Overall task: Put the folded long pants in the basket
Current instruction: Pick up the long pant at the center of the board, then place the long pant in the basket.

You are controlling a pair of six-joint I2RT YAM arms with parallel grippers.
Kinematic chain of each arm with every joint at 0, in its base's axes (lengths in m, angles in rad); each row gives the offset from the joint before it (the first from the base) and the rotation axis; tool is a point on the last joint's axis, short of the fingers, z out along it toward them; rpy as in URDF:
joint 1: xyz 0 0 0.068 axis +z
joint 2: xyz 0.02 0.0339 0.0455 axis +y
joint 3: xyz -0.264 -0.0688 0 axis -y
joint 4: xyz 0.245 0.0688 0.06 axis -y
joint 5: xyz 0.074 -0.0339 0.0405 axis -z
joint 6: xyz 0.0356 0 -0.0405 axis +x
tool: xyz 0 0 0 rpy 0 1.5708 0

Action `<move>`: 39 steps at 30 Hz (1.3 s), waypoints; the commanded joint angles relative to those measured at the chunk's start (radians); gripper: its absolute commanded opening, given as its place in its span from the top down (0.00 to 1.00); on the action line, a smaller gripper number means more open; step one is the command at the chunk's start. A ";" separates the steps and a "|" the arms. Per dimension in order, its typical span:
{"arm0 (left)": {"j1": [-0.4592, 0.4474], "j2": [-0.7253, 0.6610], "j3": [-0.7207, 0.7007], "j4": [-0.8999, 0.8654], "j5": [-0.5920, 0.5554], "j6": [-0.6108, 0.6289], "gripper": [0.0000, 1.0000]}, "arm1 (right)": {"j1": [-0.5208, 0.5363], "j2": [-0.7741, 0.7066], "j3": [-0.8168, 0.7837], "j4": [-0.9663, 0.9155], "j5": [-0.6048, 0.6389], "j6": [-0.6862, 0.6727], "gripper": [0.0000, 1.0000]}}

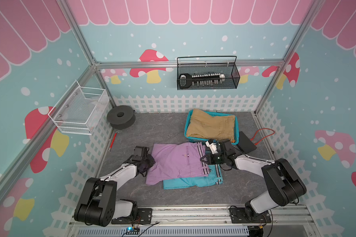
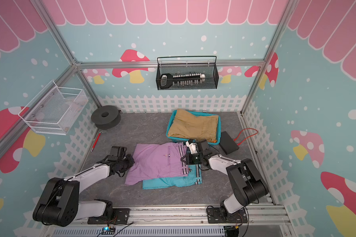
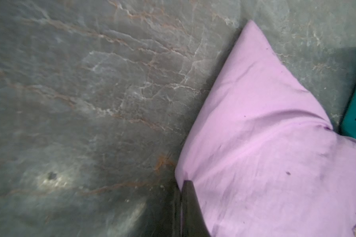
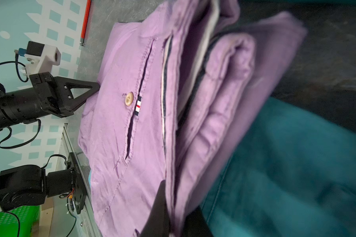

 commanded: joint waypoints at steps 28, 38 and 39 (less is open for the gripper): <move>-0.154 0.567 1.250 -0.184 0.308 0.007 1.00 | -0.421 0.060 0.626 -0.378 0.037 -0.069 1.00; -0.229 1.059 1.901 -0.477 0.250 0.037 1.00 | -0.511 0.272 0.790 -0.469 0.125 -0.146 1.00; -0.229 1.082 1.934 -0.493 0.259 0.032 1.00 | -0.517 0.282 0.792 -0.470 0.112 -0.144 1.00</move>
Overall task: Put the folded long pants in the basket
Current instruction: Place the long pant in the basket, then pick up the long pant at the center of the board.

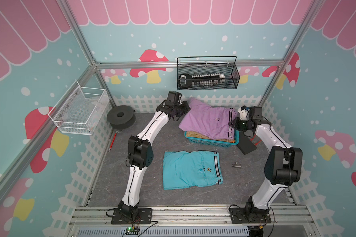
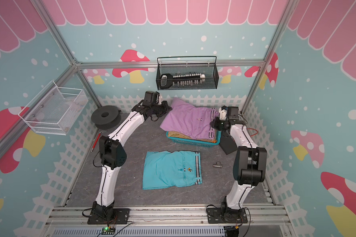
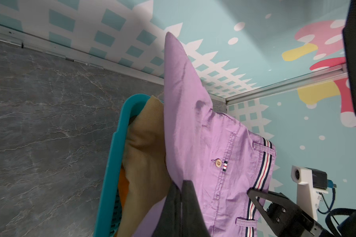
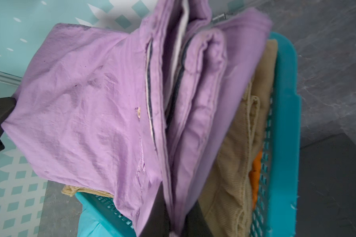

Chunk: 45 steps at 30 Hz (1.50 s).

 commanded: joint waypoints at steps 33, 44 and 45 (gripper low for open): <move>0.028 0.146 0.144 -0.097 0.116 0.053 0.73 | -0.097 0.107 -0.009 0.055 -0.077 0.062 0.60; -0.011 -0.243 -0.153 0.046 -0.221 0.151 0.55 | -0.081 -0.245 -0.184 0.122 0.147 0.046 0.35; -0.009 -0.294 -0.223 0.073 -0.228 0.146 0.55 | -0.078 -0.269 -0.198 0.119 0.153 0.038 0.35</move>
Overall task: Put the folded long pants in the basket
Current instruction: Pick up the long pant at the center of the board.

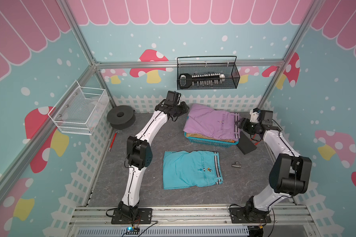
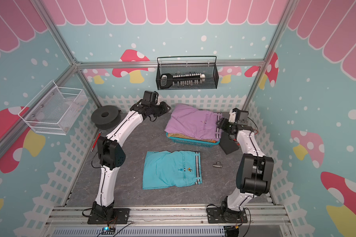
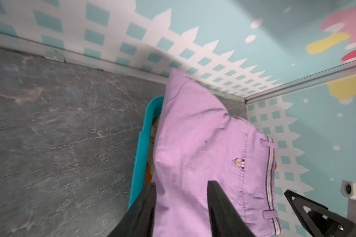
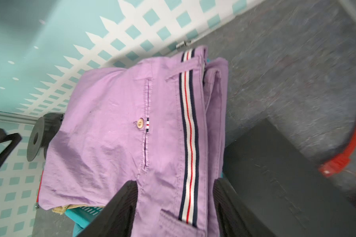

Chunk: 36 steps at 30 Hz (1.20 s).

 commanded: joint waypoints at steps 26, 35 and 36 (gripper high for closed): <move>0.021 -1.021 -1.786 0.563 -0.088 -0.139 0.42 | 0.416 -0.335 -0.717 0.096 0.003 -0.034 0.33; 0.019 -1.066 -1.897 0.557 -0.057 -0.144 0.43 | 0.427 -0.288 -0.781 0.137 -0.012 -0.022 0.33; 0.018 -1.065 -1.904 0.564 -0.044 -0.147 0.43 | 0.428 -0.283 -0.789 0.145 -0.010 -0.016 0.33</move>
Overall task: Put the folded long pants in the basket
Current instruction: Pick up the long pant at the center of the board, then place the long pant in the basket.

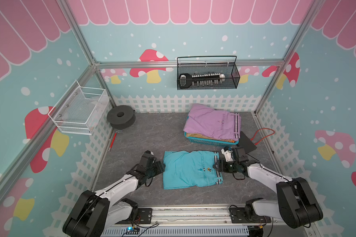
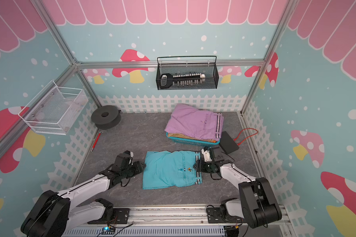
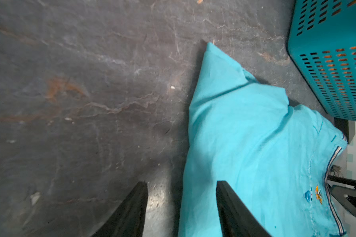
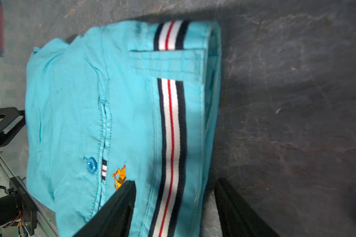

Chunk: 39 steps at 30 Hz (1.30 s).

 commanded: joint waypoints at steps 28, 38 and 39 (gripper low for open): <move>-0.006 -0.054 0.047 -0.011 0.106 -0.065 1.00 | 0.028 -0.046 0.014 0.181 -0.257 0.090 1.00; -0.005 -0.302 0.272 -0.234 -0.019 -0.051 1.00 | 0.036 -0.147 0.209 0.059 -0.288 0.072 1.00; -0.006 -0.300 0.307 -0.253 -0.026 -0.041 1.00 | 0.036 -0.147 0.235 0.049 -0.285 0.067 1.00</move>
